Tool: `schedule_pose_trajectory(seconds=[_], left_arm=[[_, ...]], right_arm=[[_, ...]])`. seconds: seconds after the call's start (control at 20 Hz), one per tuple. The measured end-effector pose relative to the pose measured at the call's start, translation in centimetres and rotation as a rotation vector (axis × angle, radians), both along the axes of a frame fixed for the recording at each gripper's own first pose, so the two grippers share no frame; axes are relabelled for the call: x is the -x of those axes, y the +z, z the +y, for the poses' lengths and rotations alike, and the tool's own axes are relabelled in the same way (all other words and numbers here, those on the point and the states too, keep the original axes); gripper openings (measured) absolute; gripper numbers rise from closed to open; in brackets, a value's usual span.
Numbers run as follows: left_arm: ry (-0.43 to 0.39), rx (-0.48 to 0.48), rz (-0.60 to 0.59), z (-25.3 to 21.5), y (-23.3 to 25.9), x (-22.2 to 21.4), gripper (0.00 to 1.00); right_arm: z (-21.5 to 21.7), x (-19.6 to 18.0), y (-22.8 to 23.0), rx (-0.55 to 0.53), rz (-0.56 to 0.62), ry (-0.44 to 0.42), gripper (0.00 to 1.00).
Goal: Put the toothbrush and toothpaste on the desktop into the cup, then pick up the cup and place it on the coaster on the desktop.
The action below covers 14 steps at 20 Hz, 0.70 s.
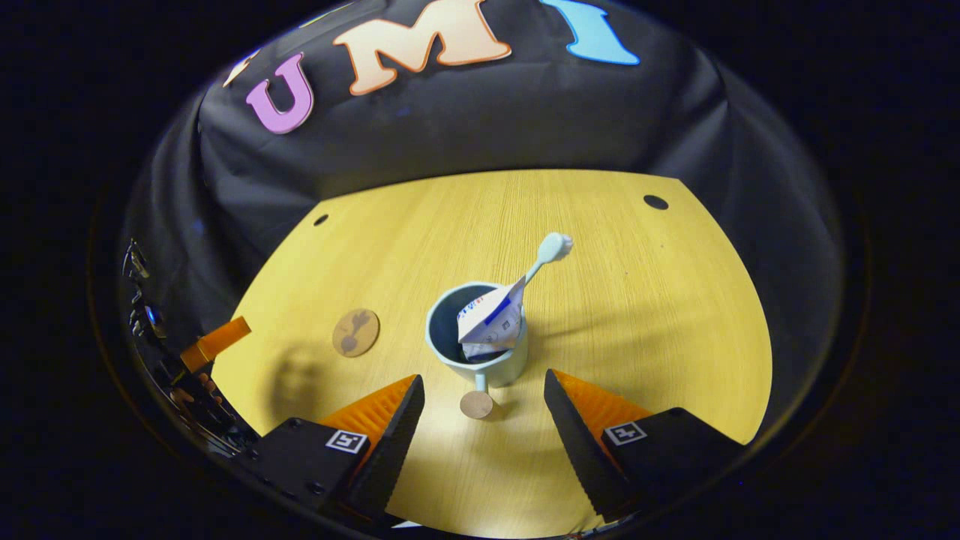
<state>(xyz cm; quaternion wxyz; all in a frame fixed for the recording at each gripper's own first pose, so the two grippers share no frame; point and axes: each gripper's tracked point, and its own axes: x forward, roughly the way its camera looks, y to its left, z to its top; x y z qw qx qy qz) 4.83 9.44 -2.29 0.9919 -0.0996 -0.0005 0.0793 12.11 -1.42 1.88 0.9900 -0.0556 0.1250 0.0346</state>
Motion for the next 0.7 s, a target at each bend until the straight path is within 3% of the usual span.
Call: schedule_pose_trajectory(seconds=[0.4, 0.65, 0.7], left_arm=[[0.070, 0.101, -0.033, 3.6, -0.2, 0.8, 0.95], [0.067, 0.081, -0.014, 4.2, -1.2, 1.3, 0.95], [0.066, 0.082, -0.007, 4.3, -1.6, 1.3, 0.95]], right_arm=[[0.2, -2.4, -2.1, 0.146, 0.179, -0.031, 0.99], [-0.5, -3.6, -3.0, 0.137, 0.242, -0.071, 0.98], [-0.6, -3.8, -3.0, 0.132, 0.250, -0.077, 0.93]])
